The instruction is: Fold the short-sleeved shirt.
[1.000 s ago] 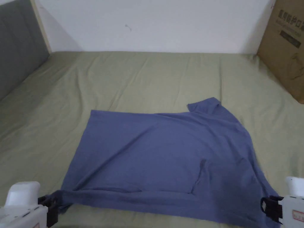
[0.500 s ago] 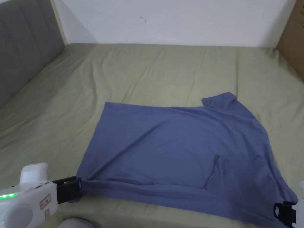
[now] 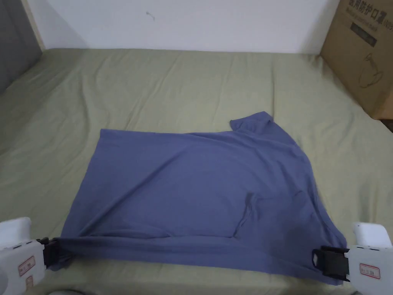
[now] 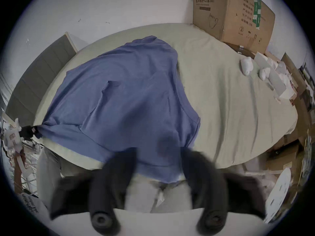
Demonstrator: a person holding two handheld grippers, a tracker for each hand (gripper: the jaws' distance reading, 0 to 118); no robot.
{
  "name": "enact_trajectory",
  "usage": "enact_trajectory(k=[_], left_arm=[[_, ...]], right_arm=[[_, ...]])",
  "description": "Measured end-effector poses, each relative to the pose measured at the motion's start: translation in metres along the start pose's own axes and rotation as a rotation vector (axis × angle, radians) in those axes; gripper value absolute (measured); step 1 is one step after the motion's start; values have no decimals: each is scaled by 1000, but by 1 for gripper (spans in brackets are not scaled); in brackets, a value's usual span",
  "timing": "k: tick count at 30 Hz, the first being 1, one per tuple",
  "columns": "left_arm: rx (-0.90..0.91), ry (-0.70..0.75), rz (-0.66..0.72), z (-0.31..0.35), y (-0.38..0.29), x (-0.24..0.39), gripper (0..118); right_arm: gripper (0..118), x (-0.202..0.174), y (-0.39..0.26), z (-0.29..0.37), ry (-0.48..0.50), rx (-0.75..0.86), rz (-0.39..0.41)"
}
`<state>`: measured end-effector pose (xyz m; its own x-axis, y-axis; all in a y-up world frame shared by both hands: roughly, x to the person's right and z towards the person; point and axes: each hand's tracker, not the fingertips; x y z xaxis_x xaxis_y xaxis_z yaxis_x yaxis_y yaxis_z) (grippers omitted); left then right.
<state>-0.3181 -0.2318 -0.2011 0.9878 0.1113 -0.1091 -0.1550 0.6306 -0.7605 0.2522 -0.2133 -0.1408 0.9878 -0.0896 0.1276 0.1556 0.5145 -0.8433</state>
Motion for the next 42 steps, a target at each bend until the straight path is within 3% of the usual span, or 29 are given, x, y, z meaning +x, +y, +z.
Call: enact_trajectory(k=[6, 7, 8, 9, 10, 18, 26, 31, 36, 37, 38, 39, 40, 41, 42], left_arm=[[-11, 5, -16, 3, 3, 4, 3], [-12, 7, -17, 1, 2, 0, 3], [-13, 7, -17, 1, 3, 0, 3], [-14, 7, -18, 1, 3, 0, 3], [-17, 5, -16, 1, 3, 0, 3], [-21, 22, -64, 7, 9, 4, 3], [50, 16, -137, 14, 57, 14, 3], [58, 9, -163, -15, 98, 24, 3], [-67, 53, -253, -71, 109, 38, 3], [-74, 57, -277, -76, 107, 40, 13], [-76, 78, -277, -78, 105, 43, 30], [-77, 92, -273, -83, 103, 42, 54], [-81, 103, -265, -84, 102, 39, 80], [-78, 89, -241, -81, 102, 35, 95], [-75, 79, -213, -77, 102, 32, 100]], right_arm=[[70, 7, 7, -11, -13, -10, -10], [59, 8, 6, -13, -11, -14, 2], [38, 11, 4, -17, -3, -32, 4], [8, 11, 1, -21, 10, -63, 0], [2, 11, -3, -26, 12, -89, -9], [2, 12, 4, 2, 30, -20, -51], [2, 28, 63, 16, 66, 73, -100], [2, 36, 115, -10, 45, 89, -98], [2, 36, 132, -63, 19, 14, -105], [2, 35, 131, -69, 14, 0, -102], [3, 32, 129, -73, 5, 0, -101], [15, 30, 126, -74, -5, 5, -95], [49, 28, 125, -74, -11, 4, -94], [69, 27, 124, -72, -17, 1, -92], [71, 26, 122, -70, -15, 1, -90]])
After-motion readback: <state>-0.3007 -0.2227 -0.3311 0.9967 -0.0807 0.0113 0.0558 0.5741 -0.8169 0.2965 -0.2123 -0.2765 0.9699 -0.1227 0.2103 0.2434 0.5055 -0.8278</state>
